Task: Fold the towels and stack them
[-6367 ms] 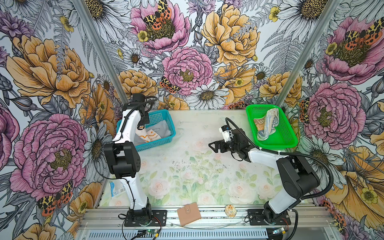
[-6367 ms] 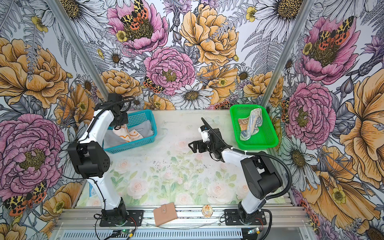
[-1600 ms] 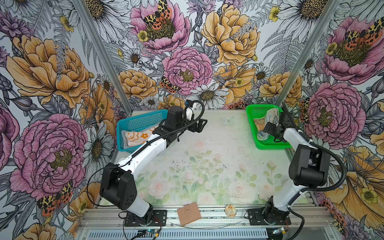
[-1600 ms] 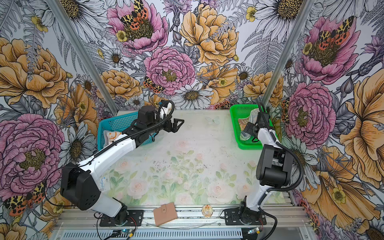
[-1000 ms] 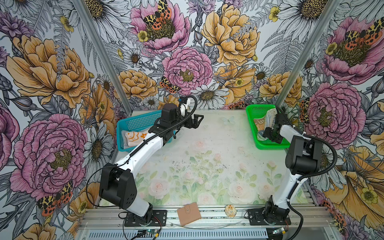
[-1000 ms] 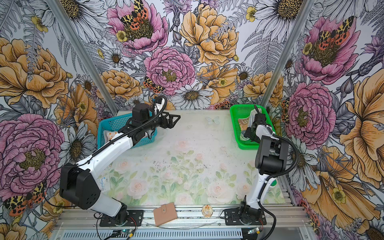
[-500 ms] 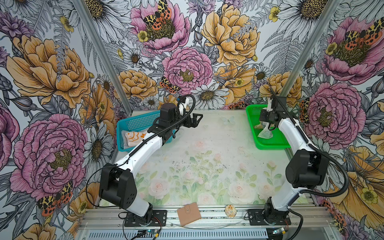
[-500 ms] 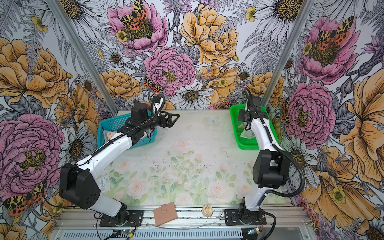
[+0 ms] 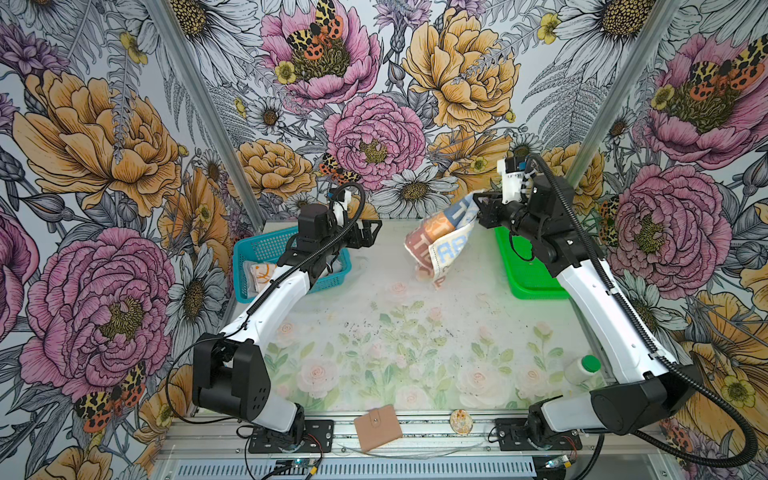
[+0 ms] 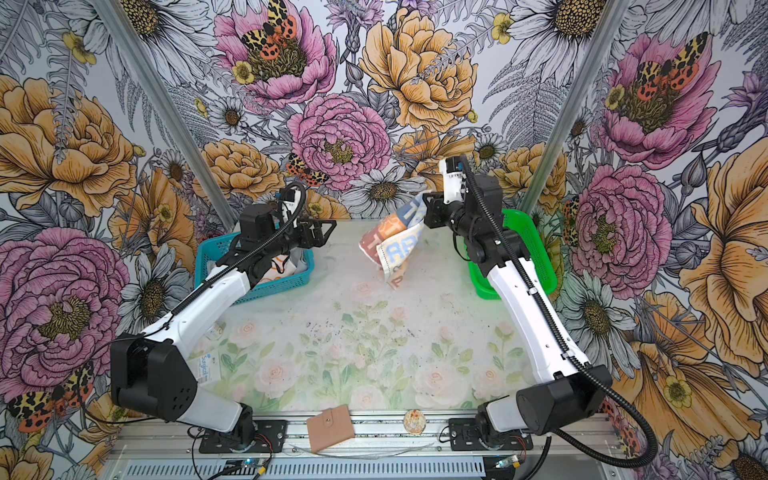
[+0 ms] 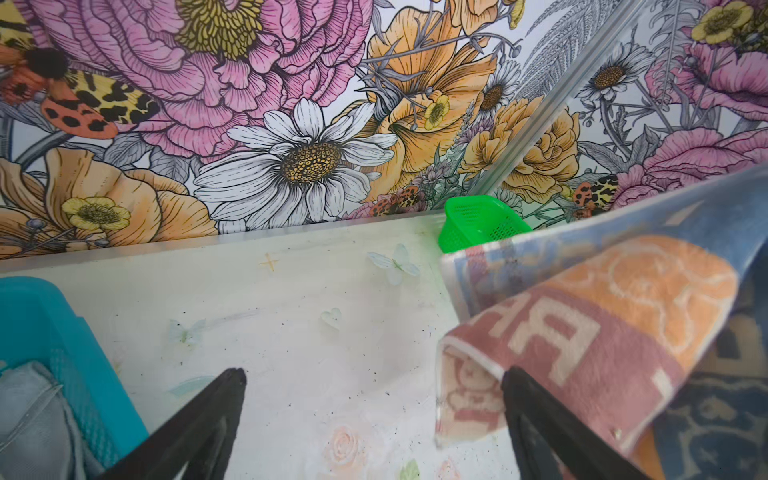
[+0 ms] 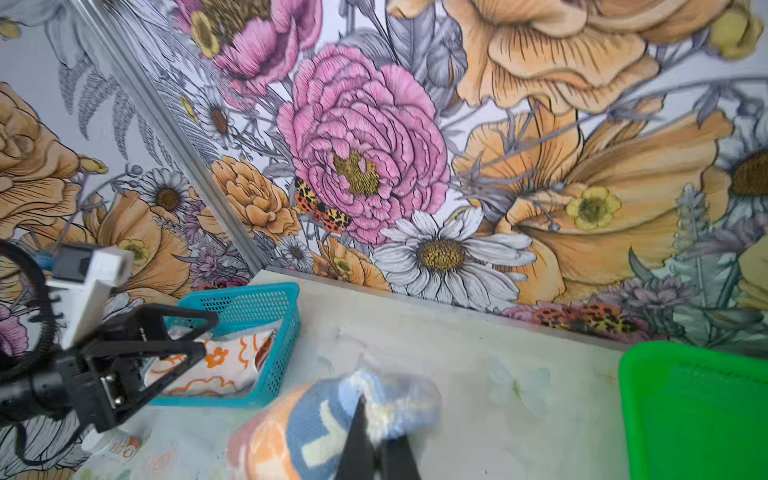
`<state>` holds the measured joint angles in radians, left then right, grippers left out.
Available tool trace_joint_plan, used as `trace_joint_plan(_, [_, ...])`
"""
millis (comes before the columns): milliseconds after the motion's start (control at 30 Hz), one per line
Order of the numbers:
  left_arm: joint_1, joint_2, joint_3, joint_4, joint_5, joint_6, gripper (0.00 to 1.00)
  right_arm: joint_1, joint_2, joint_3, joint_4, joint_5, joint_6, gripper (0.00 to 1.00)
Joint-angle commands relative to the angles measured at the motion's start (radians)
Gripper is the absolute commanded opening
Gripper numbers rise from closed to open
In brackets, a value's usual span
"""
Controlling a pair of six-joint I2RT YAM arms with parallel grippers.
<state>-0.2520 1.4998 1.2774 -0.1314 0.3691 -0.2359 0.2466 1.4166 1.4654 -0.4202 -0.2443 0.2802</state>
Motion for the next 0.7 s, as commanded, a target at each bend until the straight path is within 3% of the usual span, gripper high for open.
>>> trace_joint_plan(0, [-0.004,0.029,0.070,-0.118,-0.074,0.026,0.95,-0.016,0.069,-0.249,0.059,0.034,0.124,0.00])
trace_joint_plan(133, [-0.053,0.110,0.162,-0.322,-0.255,0.075,0.91,-0.024,0.120,-0.489,0.185,-0.007,0.231,0.00])
trace_joint_plan(200, [-0.109,0.163,0.219,-0.426,-0.384,0.114,0.91,-0.024,0.104,-0.590,0.235,-0.020,0.270,0.00])
trace_joint_plan(267, [-0.149,0.212,0.264,-0.493,-0.438,0.126,0.90,-0.025,0.061,-0.649,0.240,-0.001,0.285,0.00])
trace_joint_plan(500, [-0.152,0.414,0.426,-0.732,-0.385,0.071,0.84,-0.056,-0.123,-0.750,0.133,0.024,0.296,0.00])
trace_joint_plan(667, [-0.154,0.555,0.553,-0.916,-0.269,0.097,0.62,-0.056,-0.215,-0.765,0.020,0.103,0.292,0.00])
